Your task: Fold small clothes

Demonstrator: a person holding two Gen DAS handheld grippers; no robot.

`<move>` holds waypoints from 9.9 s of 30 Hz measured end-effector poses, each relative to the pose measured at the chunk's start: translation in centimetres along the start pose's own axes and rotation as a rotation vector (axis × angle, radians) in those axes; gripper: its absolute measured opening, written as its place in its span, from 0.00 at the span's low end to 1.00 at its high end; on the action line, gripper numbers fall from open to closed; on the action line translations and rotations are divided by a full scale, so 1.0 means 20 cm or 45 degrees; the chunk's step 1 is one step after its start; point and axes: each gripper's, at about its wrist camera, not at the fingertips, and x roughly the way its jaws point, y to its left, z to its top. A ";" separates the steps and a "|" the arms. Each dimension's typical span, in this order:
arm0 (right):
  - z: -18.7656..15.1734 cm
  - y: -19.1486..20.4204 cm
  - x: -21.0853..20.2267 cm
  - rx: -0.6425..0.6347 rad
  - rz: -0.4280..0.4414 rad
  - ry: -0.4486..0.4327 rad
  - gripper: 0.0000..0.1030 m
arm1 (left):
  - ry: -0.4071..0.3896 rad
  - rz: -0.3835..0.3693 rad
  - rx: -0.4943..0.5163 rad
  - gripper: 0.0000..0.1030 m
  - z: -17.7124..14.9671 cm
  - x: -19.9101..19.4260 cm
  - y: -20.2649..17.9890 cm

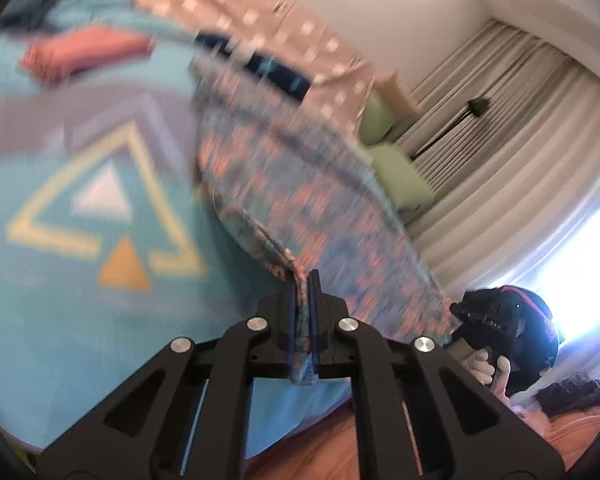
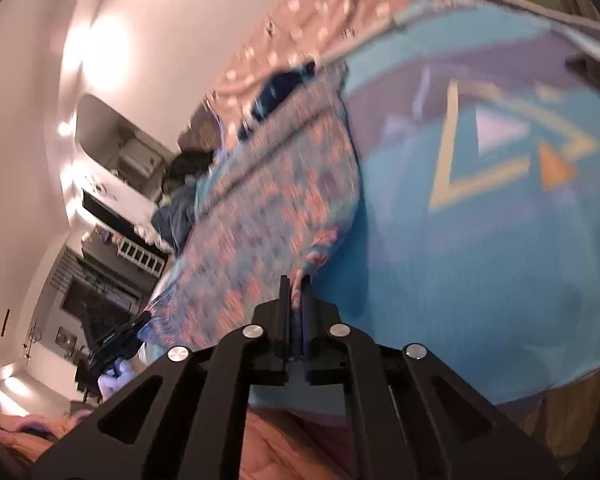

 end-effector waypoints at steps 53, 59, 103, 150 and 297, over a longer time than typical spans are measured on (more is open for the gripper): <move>0.59 0.27 0.18 -0.100 0.344 -0.126 0.06 | -0.249 0.000 0.056 0.04 0.58 -0.02 -0.12; 0.54 0.18 0.31 -0.072 0.257 -0.051 0.06 | 0.036 0.232 0.027 0.42 0.37 0.06 0.01; 0.98 0.25 0.43 -0.078 0.143 -0.239 0.06 | -0.286 -0.153 -0.038 0.04 0.93 0.30 0.01; 1.56 -0.23 1.49 0.077 -0.177 0.073 0.13 | 0.032 0.099 -0.225 0.07 1.39 1.30 0.61; 0.35 -0.19 0.46 0.336 -0.181 0.185 0.42 | 0.129 -0.001 -0.404 0.57 0.42 0.61 0.35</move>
